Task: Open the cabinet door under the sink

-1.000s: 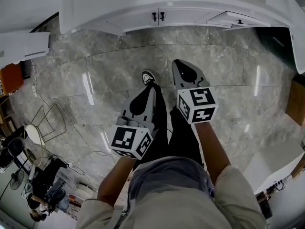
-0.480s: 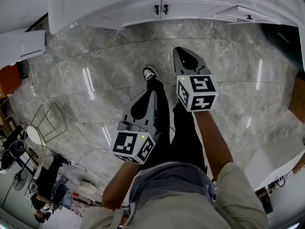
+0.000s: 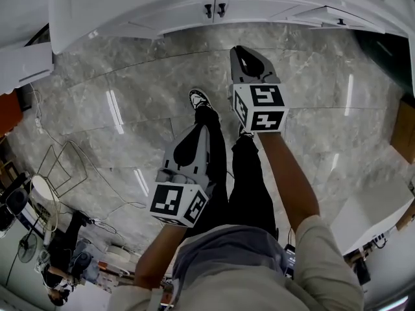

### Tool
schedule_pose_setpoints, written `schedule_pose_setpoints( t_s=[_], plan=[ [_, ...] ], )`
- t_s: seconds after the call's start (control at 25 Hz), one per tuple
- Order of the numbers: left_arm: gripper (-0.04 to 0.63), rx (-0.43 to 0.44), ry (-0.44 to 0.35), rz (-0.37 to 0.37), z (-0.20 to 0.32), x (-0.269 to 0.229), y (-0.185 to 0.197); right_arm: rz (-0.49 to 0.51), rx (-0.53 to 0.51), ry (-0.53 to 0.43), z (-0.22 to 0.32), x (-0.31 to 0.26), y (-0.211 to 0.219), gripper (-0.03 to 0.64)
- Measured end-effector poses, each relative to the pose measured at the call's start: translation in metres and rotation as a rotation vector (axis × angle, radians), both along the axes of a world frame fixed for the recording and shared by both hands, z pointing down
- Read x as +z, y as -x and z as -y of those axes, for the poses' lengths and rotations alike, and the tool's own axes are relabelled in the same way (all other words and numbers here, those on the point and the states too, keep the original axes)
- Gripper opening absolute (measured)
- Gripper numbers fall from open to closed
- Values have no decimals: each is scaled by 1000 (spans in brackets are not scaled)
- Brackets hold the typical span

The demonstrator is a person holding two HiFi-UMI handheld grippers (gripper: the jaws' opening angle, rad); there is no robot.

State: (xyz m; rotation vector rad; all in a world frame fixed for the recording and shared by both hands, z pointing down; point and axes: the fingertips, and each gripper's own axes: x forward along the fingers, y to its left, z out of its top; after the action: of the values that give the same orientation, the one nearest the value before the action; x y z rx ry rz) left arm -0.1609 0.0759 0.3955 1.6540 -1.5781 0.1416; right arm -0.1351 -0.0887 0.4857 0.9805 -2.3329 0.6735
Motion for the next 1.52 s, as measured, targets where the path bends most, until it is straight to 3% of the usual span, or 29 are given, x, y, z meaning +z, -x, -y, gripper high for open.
schedule_pose_setpoints(
  t_s=[0.2,0.84,1.08,1.52],
  plan=[
    [2,-15,22,-12,6,10,7,16,26,52,14,18,9,14],
    [0,-41,45,-50,20,30,29,-66,39,-1,61,69,39,14],
    [0,-56,65,-70,21,35,36,-52,39,2,78,76,49,16],
    [1,0,56,-118,36,45,54,-104,76,-5,97,94,53,58]
  ],
)
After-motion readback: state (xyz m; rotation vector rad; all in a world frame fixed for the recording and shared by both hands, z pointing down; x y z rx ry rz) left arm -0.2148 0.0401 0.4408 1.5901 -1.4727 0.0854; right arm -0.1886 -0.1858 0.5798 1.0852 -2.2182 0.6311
